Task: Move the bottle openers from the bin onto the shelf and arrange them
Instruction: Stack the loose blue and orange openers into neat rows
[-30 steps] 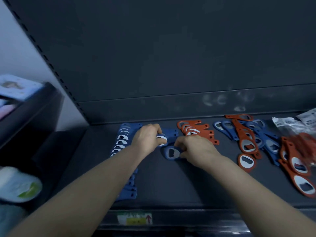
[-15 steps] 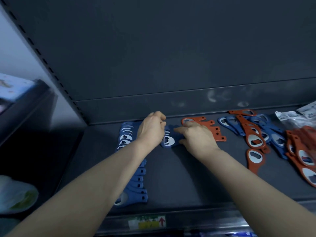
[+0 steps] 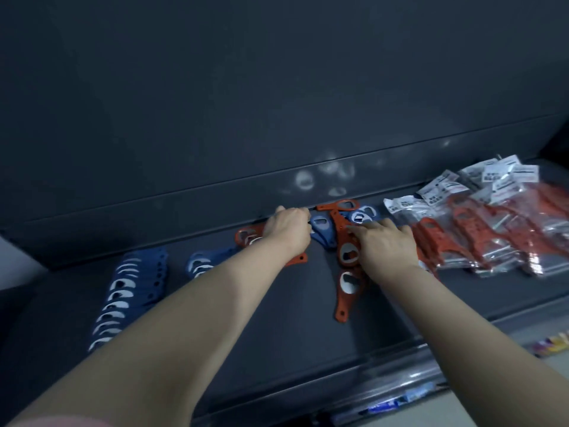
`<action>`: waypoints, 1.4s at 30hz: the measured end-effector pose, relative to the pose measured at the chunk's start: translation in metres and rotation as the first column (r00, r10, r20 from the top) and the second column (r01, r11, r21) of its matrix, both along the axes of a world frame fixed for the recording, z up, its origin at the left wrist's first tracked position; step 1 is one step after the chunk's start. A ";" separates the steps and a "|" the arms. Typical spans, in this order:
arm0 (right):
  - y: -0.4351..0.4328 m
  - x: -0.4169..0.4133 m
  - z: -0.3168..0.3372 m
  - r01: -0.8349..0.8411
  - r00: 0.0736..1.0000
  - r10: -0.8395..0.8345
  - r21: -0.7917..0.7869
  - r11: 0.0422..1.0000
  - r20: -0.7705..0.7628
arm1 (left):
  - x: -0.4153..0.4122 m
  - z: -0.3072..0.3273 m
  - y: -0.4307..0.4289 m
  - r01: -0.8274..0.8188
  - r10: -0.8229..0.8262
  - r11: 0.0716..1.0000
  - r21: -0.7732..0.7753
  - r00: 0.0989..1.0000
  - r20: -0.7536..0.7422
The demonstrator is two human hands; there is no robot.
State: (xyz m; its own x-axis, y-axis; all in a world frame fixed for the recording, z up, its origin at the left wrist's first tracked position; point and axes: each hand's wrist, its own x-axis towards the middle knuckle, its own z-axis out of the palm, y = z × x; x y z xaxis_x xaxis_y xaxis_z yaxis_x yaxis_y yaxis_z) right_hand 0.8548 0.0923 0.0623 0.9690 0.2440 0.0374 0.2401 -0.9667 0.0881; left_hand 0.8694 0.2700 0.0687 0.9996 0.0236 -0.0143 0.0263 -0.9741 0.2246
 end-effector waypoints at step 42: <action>0.063 0.017 0.025 -0.237 0.970 0.227 0.527 0.816 0.085 | -0.062 0.029 0.099 -0.214 0.223 0.797 -0.565 0.973 -0.053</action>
State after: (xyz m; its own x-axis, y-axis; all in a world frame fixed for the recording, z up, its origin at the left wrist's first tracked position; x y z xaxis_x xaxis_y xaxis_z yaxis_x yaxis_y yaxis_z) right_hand 0.8721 0.1552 0.0874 0.8841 0.3992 0.2430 0.4667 -0.7815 -0.4141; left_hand 0.8075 0.3691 0.0979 0.9691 0.2340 -0.0784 0.2149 -0.6439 0.7343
